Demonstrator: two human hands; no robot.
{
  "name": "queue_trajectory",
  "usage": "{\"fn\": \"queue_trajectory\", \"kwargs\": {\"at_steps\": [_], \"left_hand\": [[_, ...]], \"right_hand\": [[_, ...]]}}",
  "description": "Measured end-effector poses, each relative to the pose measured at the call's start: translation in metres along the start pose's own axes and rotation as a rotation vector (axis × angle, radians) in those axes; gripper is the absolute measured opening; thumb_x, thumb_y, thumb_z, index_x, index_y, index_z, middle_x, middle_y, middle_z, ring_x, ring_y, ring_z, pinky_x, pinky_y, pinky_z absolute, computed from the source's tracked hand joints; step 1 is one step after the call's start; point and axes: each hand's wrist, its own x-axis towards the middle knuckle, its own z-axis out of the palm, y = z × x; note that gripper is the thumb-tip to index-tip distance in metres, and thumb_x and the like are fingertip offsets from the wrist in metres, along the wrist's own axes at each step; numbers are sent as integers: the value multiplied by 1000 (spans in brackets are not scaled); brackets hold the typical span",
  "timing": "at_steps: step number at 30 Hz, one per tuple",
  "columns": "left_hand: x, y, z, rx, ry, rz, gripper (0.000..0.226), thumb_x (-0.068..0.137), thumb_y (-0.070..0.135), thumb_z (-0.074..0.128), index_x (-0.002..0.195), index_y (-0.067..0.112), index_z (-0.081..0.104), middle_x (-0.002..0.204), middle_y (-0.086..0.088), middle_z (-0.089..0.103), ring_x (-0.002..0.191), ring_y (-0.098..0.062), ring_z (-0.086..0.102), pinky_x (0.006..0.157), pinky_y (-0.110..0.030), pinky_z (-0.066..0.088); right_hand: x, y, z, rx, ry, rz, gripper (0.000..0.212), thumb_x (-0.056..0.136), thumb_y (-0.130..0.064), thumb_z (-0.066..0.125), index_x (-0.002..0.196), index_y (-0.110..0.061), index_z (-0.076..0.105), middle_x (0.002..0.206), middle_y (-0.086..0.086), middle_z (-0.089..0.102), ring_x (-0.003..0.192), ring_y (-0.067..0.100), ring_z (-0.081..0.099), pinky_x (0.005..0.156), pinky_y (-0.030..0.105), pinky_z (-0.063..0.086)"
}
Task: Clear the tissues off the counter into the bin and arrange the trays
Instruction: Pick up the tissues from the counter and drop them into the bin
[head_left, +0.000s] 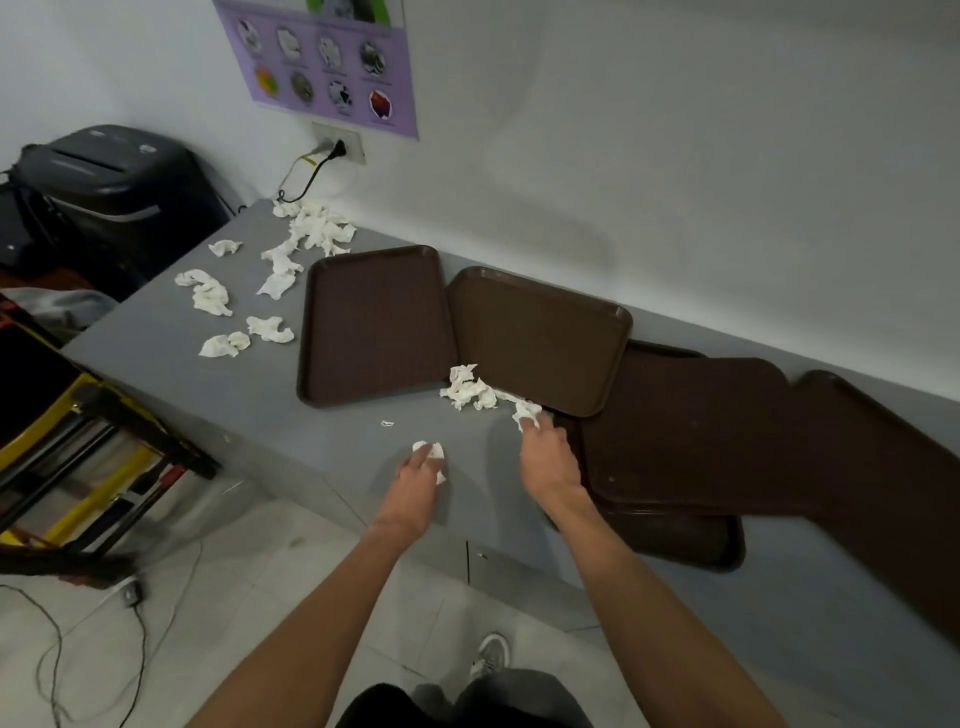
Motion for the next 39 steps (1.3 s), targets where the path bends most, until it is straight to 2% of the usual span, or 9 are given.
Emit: {"fn": "queue_trajectory", "kwargs": {"at_steps": [3,6,10,13,17,19,23,30,39], "left_hand": [[-7,-2,9,56,34,31,43,104,16,50,146,19,53,160,-4,40,142,-31,44,116,-43,42],[-14,-4,7,132,75,152,39,104,28,45,135,12,62,145,-8,54,138,-29,46,115,-48,41],[-7,-9,6,-18,56,-5,20,90,3,60,104,13,70,110,-8,63,111,-31,61,83,-32,48],[-9,-6,-2,5,57,51,37,79,-8,66,103,18,76,106,-6,65,105,-28,64,81,-32,51],[-26,9,-23,-174,108,115,27,90,-1,66,103,21,76,107,-1,67,99,-23,63,81,-25,43],[-36,21,-31,-272,149,146,24,88,1,72,99,22,77,105,4,70,91,-15,65,80,-14,39],[-60,48,-42,-387,187,232,21,86,8,78,99,24,80,102,13,73,84,-1,63,80,3,36],[-115,121,-27,-623,99,365,18,88,14,80,96,30,79,97,21,77,86,5,71,81,-15,55],[-216,278,53,-761,-157,560,17,89,10,79,99,23,80,104,15,78,95,-3,74,88,-24,58]], "right_hand": [[-3,-7,28,-22,-28,-14,40,98,1,51,134,-9,63,134,11,58,131,35,48,109,38,45],[-28,-15,45,66,-20,14,38,95,6,53,131,-3,64,130,15,61,127,33,57,101,39,55],[-54,-20,51,154,9,35,38,93,6,59,130,-1,62,125,20,65,120,37,64,94,42,58],[-68,-18,43,188,-22,73,29,102,-3,50,130,-9,58,126,18,65,114,33,63,94,41,54],[-106,-18,23,374,115,210,30,104,-10,56,130,-15,69,131,8,62,114,24,60,87,14,35],[-129,-18,13,509,235,301,25,103,-9,63,124,-14,76,121,8,67,98,17,59,75,7,34],[-181,-14,-10,711,503,470,13,100,-23,71,108,-29,79,100,-3,75,81,13,66,69,20,39],[-281,23,-53,1076,785,668,13,95,-19,75,100,-29,80,85,-15,79,81,-2,72,70,10,49],[-434,153,-65,1245,1027,814,10,96,-27,74,102,-31,80,95,-7,82,94,17,77,89,49,61]]}}
